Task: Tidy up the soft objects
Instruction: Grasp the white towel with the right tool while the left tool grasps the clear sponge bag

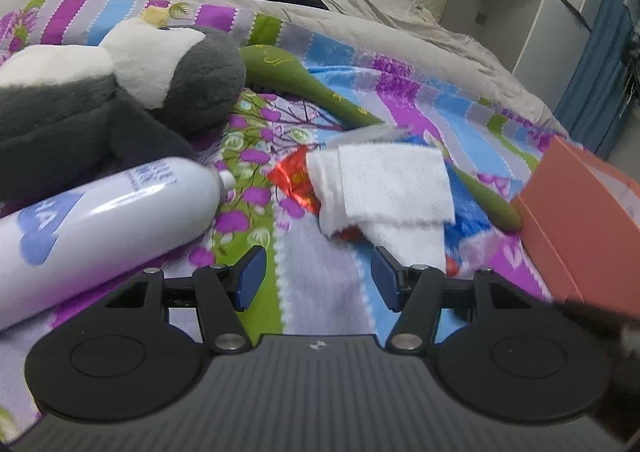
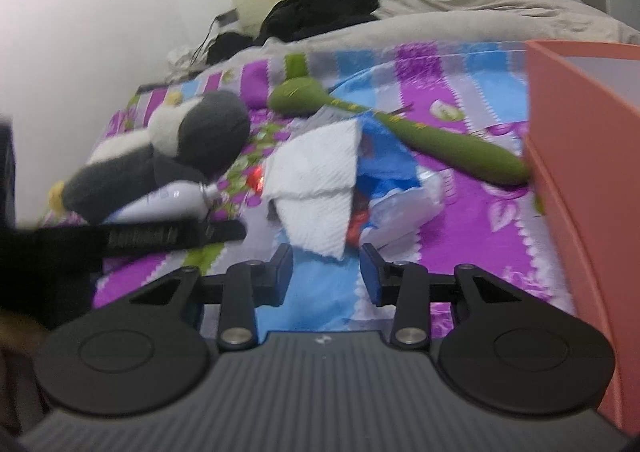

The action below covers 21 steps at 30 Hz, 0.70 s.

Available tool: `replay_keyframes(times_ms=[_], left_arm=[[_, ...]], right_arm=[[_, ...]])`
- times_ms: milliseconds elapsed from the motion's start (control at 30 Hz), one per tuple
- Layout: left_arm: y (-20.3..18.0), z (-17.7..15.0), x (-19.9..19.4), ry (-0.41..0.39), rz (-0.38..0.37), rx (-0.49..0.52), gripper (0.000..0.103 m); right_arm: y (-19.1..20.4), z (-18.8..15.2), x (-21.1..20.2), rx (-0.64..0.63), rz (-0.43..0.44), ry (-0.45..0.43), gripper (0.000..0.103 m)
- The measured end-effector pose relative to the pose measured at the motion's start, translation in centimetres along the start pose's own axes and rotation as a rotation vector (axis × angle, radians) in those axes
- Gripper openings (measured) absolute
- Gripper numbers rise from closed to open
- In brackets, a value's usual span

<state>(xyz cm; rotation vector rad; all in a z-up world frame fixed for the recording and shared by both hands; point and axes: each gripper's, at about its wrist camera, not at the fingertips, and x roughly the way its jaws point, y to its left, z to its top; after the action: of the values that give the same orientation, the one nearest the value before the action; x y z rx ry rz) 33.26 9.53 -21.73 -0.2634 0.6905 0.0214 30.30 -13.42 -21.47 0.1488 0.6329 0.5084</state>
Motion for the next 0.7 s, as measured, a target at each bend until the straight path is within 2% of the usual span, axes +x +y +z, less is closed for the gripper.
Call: replay_keyframes(times_ms=[200, 367, 500, 533, 567, 700], left_arm=[[0.6, 2.3, 1.7, -0.024, 0.0, -0.024, 0.064], [0.6, 4.2, 3.0, -0.025, -0.032, -0.032, 0.064], [-0.5, 5.8, 4.3, -0.006, -0.063, 0.021, 0.064], [-0.9, 6.1, 4.6, -0.01, -0.067, 0.043, 0.066], [-1.4, 6.5, 4.9, -0.013, -0.069, 0.069, 0.067], [-3.6, 7.6, 6.4, -0.013, -0.06, 0.172, 0.067]], right_arm=[[1.2, -0.1, 2.7, -0.102, 0.002, 0.014, 0.043], [2.4, 0.1, 4.5, -0.21, -0.003, 0.003, 0.043], [3.1, 0.1, 5.5, -0.268, -0.004, 0.015, 0.043], [3.2, 0.0, 5.7, -0.275, -0.004, 0.017, 0.039], [3.2, 0.0, 5.8, -0.28, -0.003, 0.017, 0.027], [2.7, -0.1, 5.8, -0.256, -0.006, 0.017, 0.013]])
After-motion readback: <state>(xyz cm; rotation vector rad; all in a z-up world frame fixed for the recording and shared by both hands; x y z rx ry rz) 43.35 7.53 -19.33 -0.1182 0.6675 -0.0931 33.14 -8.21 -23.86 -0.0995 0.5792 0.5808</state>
